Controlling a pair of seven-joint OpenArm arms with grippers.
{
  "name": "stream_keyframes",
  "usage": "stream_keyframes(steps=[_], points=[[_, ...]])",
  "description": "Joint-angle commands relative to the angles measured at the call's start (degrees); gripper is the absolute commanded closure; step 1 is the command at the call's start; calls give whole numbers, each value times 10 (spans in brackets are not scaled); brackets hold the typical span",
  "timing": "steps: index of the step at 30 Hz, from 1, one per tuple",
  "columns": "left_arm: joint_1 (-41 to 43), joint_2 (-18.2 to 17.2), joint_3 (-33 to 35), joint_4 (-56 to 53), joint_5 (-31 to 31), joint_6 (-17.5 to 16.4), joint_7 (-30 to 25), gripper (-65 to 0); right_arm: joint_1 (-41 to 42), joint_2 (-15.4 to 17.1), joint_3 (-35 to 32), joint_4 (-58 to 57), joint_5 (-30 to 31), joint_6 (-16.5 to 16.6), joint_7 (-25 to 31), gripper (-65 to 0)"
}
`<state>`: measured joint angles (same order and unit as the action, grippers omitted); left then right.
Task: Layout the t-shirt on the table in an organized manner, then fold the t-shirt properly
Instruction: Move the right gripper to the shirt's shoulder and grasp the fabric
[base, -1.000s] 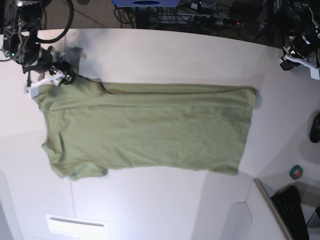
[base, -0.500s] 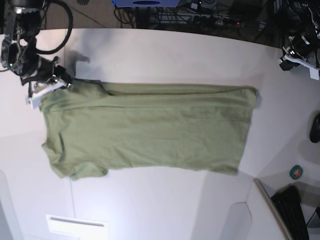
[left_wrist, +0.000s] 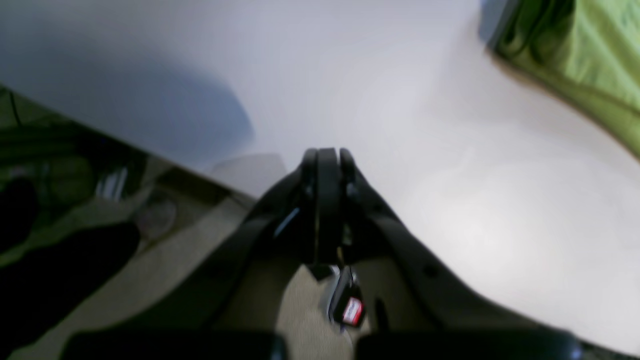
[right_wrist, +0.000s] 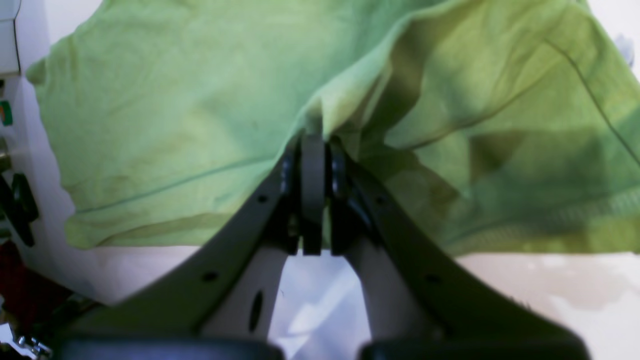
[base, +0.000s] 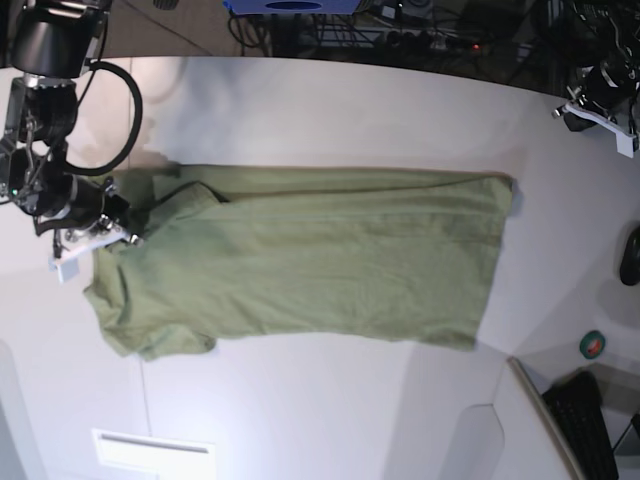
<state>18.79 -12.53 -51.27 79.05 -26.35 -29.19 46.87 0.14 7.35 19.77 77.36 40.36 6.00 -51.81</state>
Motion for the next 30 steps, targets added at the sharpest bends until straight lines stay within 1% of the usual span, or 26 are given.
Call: stream_keyframes(steps=[1,5,9,14,18,19,22,23,24,25,26,27,30], points=[[3,-10,-3,7,-4,-5,-15,0,17,6,2,-1,7,1,12,0],[11,-10,-2,6,-3,-5,-21,0,46,6,3,-31,7,1,17,0],[12,-10,-2,6,-3,-6,-21,0,65,6,5,-35,7,0,17,0],[13,-10,-2,2,-3,-6,-21,0,72,2,63,-36,7,0,17,0],[10,-12,-2,-26,-3,-6,-22,0,70,5,76,-36,11,0,9,0],[10,-12,-2,-32,-3,-6,-22,0,69,5,76,-36,12,0,0,-11],[10,-12,-2,-36,-3,-6,-23,0,66,6,76,-27,12,1,-34,-318],[10,-11,-2,-36,-3,-6,-23,0,60,4,76,-20,11,1,-36,-380],[10,-11,-2,-35,-3,-6,-23,0,50,3,74,-10,12,1,-34,-410],[10,-11,-2,-35,-3,-6,-23,0,39,2,72,7,12,2,-31,-411],[10,-11,-2,-35,-3,-6,-23,0,28,0,71,25,12,2,-30,-399],[10,-11,-2,-35,-3,-6,-23,0,16,-9,69,44,12,3,-32,-386],[10,-12,-2,-37,-3,-6,-23,0,-19,-22,30,79,10,4,-32,-362]])
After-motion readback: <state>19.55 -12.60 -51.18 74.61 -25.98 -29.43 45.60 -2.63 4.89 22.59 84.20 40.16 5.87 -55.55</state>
